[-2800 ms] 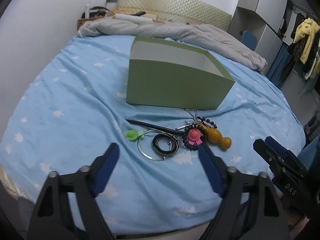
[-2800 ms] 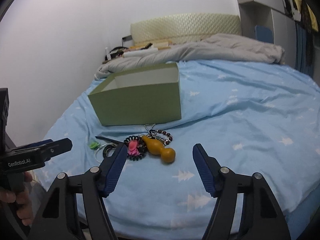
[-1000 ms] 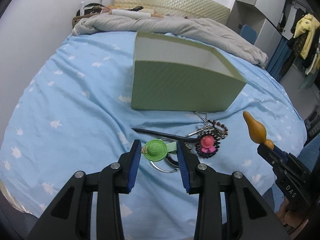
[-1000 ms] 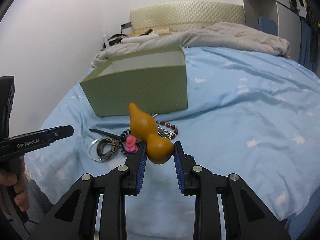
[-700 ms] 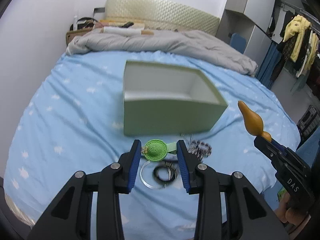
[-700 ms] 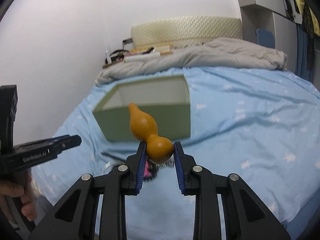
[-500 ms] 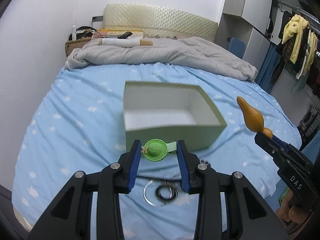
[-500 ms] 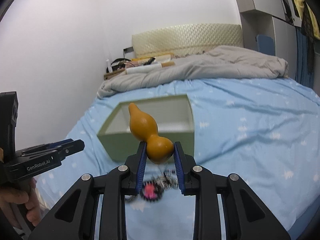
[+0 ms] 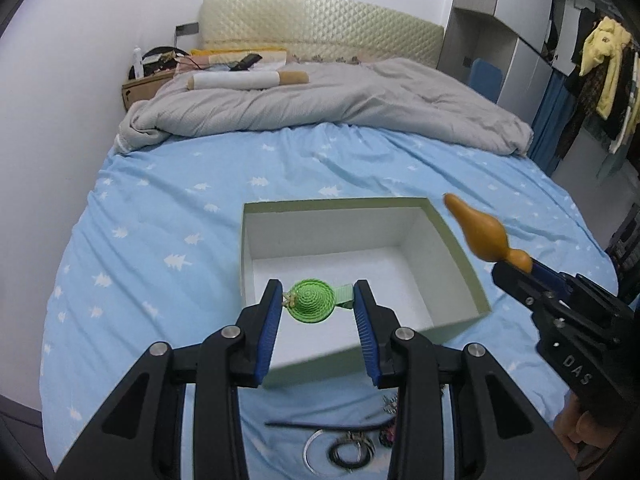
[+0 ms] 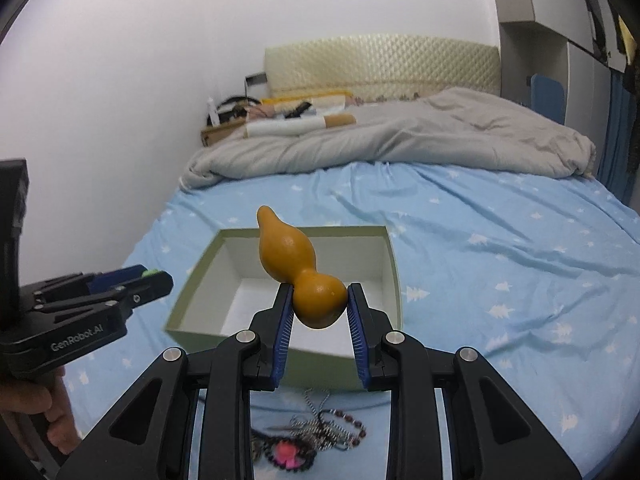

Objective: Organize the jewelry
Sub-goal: 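Carry both items over the green box while both tools open to drop them inside, then move both open tools back from the box toward the jewelry pile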

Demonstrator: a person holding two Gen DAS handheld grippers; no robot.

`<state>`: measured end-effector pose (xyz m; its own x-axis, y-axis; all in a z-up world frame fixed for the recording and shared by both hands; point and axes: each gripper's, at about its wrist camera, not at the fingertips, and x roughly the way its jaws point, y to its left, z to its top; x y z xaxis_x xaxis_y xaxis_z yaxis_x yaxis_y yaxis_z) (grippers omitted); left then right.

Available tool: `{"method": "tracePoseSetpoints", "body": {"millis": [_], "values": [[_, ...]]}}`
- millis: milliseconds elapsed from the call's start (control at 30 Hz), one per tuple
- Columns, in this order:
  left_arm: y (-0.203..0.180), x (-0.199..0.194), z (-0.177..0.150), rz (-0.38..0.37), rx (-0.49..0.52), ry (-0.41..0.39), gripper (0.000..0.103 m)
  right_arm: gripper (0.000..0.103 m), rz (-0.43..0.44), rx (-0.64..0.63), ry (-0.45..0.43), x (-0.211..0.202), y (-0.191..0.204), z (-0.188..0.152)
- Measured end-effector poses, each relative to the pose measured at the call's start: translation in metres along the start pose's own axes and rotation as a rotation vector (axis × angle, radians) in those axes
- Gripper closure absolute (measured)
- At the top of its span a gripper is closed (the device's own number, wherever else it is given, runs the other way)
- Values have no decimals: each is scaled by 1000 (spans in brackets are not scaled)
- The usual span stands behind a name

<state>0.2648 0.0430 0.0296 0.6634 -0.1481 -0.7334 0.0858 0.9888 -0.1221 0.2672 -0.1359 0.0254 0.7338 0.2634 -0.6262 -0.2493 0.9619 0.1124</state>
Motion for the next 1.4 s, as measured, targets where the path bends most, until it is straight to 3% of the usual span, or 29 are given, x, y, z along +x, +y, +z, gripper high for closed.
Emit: {"method": "tracePoseSetpoints", "body": {"millis": [367, 567, 667, 700, 733, 800, 1267, 1400], "values": [[7, 66, 11, 1, 1, 86, 66, 79, -13, 3, 139, 86, -7, 4], [12, 82, 6, 6, -14, 118, 66, 79, -18, -11, 176, 108, -8, 1], [15, 80, 8, 10, -34, 118, 65, 79, 21, 25, 199, 110, -16, 2], [16, 79, 9, 10, -42, 119, 64, 75, 25, 34, 200, 110, -18, 4], [16, 74, 10, 11, -45, 113, 59, 65, 23, 45, 193, 106, -21, 5], [14, 63, 13, 8, -43, 89, 46, 59, 25, 59, 176, 98, -23, 9], [-4, -50, 11, 10, -4, -65, 45, 58, 45, 49, 7, -18, -11, 22], [-12, -76, 3, 8, 7, -100, 45, 52, 52, 47, -39, -51, -6, 17]]}}
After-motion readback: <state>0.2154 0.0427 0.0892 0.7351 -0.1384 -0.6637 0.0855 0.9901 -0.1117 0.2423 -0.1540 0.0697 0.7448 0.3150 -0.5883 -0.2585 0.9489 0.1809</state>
